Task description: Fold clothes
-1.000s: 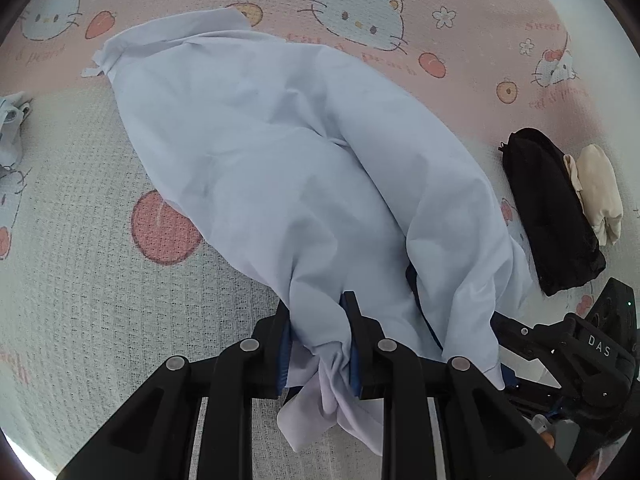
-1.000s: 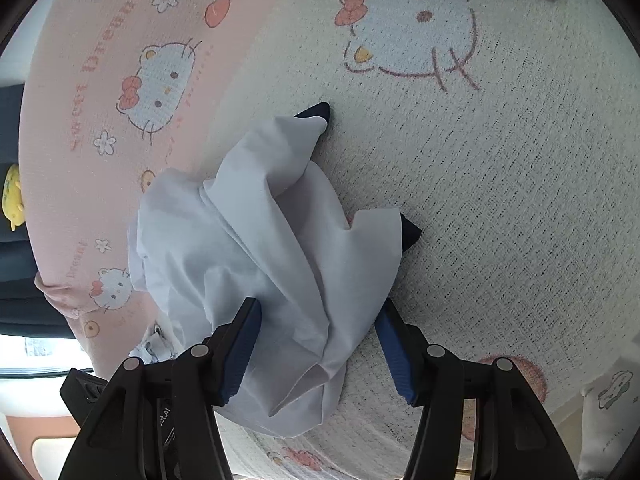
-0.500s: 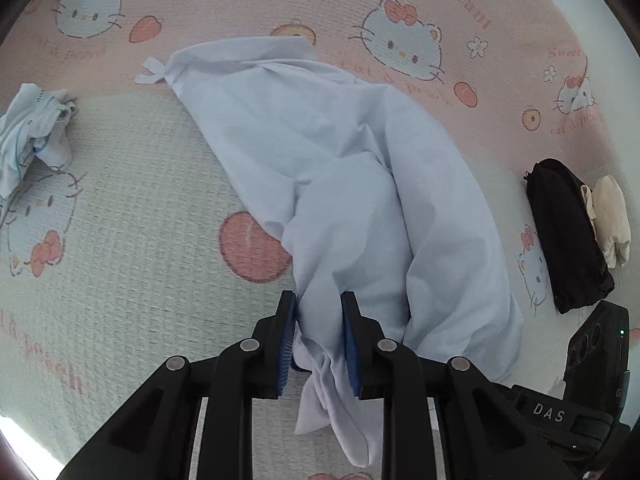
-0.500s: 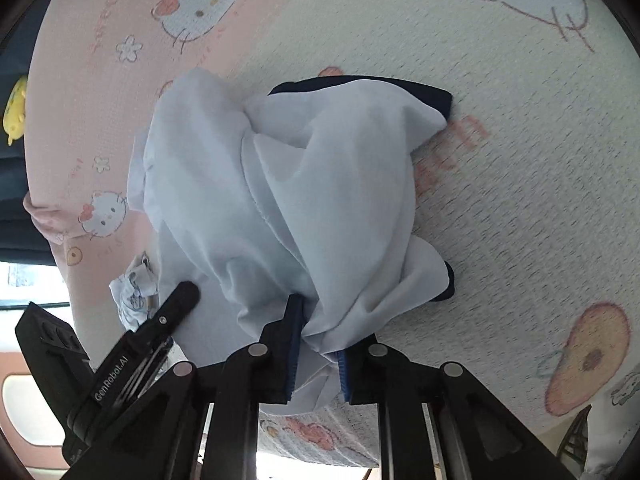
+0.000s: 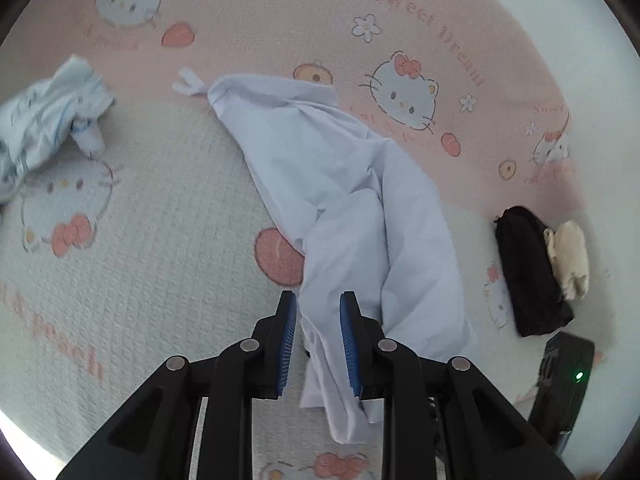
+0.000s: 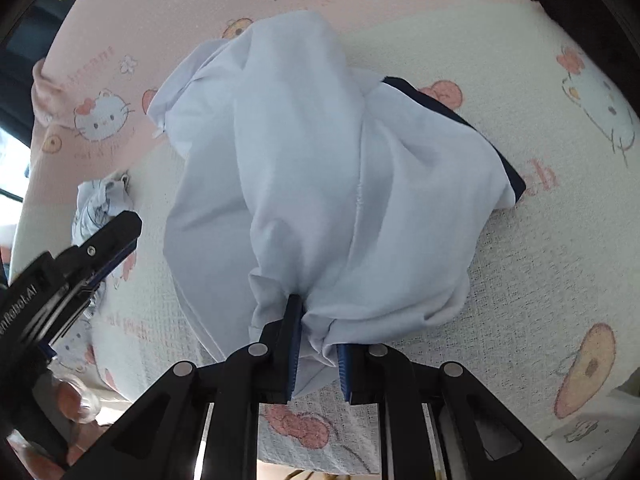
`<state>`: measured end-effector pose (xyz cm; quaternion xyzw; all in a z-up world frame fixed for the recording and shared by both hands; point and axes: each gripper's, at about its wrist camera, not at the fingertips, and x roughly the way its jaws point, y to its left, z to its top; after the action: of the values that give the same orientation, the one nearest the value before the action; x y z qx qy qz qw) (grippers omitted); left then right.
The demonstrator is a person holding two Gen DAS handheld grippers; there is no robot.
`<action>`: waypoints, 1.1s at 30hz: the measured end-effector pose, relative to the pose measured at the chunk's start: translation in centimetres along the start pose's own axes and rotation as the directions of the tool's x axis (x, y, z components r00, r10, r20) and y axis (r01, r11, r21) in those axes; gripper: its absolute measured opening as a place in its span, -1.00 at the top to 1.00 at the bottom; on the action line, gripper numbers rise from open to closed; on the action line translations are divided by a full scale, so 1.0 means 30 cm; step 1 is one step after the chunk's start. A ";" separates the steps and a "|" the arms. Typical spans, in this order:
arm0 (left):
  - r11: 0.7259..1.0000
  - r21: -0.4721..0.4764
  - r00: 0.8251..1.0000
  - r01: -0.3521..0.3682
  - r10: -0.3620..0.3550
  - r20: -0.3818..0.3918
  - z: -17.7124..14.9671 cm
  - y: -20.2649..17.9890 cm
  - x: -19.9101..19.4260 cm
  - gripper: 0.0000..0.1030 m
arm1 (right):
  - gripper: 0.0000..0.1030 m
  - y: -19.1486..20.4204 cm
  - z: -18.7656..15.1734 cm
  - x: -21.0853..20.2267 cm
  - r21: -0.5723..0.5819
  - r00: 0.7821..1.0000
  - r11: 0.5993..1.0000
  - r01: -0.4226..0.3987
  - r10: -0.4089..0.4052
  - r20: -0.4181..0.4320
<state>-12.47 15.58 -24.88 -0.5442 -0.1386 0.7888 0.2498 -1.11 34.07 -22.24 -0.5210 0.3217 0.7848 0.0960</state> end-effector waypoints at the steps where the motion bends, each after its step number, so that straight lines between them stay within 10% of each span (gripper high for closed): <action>1: 0.997 -0.058 0.999 0.044 -0.045 -0.021 -0.001 0.021 0.008 0.59 | 0.72 -0.004 -0.001 -0.014 -0.012 1.000 1.000 0.015 -0.015 0.010; 4: 0.980 -0.173 0.992 0.100 -0.111 -0.060 -0.021 0.074 0.013 0.49 | 0.68 -0.015 -0.005 -0.057 -0.048 0.997 0.997 0.061 -0.059 0.043; 8: 0.976 -0.205 0.994 0.079 -0.093 -0.061 -0.050 0.089 0.010 -0.18 | 0.14 -0.030 -0.010 -0.115 -0.092 0.989 0.988 0.124 -0.116 0.088; 18: 0.984 -0.163 0.990 0.069 -0.088 -0.111 -0.111 0.024 0.075 -0.18 | -0.17 -0.081 0.094 -0.196 -0.155 0.967 0.979 0.131 -0.092 0.239; 25: 0.992 -0.105 0.986 0.068 -0.083 -0.147 -0.134 -0.050 0.116 -0.18 | -0.19 0.021 0.058 -0.112 -0.317 0.986 0.942 0.112 -0.065 0.156; 33: 1.000 -0.028 0.988 0.006 -0.010 -0.153 -0.127 -0.072 0.159 -0.18 | -0.19 -0.069 0.100 -0.098 -0.160 0.996 0.986 -0.035 0.047 0.074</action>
<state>-9.77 19.80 -28.99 -0.6060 -0.1322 0.7416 0.2554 -1.08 38.04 -19.75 -0.4896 0.2647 0.8293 0.0504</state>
